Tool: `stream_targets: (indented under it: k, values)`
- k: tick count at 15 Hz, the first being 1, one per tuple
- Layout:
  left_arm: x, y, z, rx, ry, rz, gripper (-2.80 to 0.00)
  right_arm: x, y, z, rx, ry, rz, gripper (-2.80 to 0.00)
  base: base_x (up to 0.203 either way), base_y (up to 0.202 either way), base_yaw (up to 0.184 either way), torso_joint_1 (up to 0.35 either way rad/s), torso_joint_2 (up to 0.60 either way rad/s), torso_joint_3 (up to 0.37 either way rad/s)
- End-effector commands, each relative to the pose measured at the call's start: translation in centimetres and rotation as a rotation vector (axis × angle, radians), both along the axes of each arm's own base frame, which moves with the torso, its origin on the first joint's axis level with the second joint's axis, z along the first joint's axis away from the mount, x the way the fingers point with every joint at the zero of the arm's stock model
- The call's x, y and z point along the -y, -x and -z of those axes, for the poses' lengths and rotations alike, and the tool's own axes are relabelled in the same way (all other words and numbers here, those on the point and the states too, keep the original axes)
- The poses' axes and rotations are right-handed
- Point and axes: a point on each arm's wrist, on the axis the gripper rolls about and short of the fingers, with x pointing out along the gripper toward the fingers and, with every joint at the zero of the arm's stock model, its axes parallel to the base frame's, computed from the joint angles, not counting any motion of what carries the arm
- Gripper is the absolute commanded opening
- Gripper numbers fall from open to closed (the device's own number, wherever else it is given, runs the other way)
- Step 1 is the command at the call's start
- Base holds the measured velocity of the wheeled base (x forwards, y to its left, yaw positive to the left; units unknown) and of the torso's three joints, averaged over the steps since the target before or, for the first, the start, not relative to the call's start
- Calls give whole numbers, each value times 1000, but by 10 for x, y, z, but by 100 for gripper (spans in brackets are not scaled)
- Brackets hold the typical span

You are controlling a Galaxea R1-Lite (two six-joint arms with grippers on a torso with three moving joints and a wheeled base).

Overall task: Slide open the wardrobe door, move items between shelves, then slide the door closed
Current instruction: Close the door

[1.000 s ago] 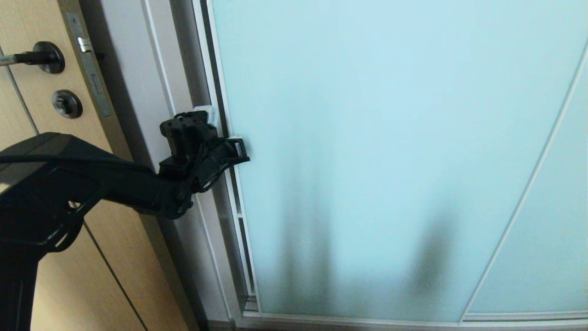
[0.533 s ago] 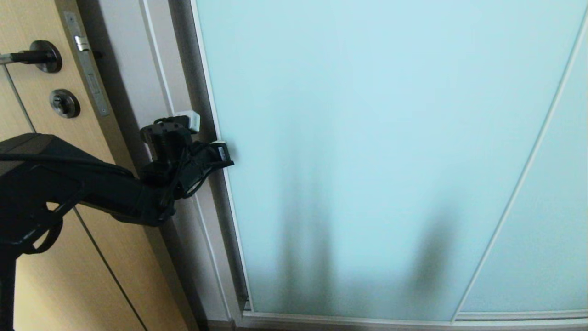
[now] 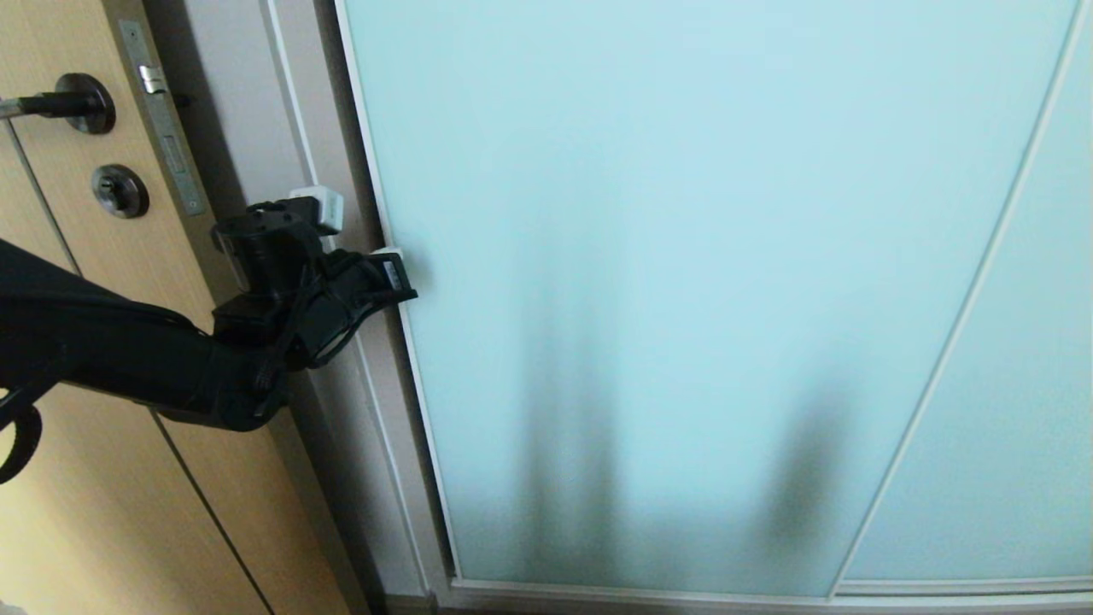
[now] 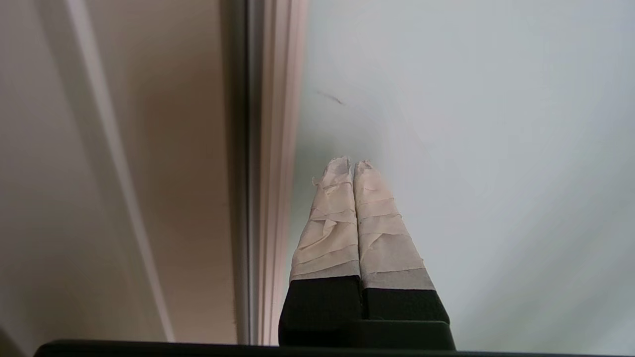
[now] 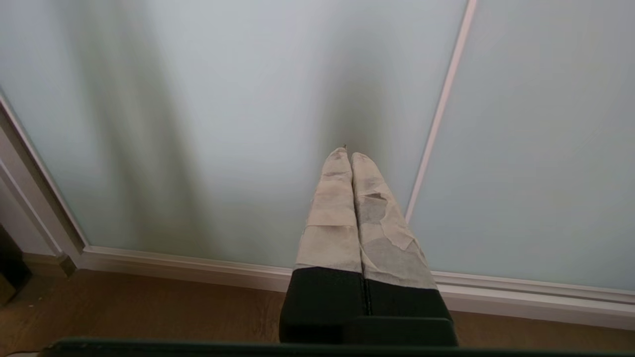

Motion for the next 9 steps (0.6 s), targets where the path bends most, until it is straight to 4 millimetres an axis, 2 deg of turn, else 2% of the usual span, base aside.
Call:
stream_targets:
  k: [1,4,9]
  values:
    - [3,2,-3,11,3,10,-280,0,0,0,-1,1,-1,-280,0,0,0,0,0,0]
    - [9,2,-3,7,5,44,-280,0,0,0,-1,1,-1,-280,0,0,0,0,0,0]
    - [12,-11,9,-10,10,53,-280,0,0,0,-2,1,-1,-280,0,0,0,0,0,0]
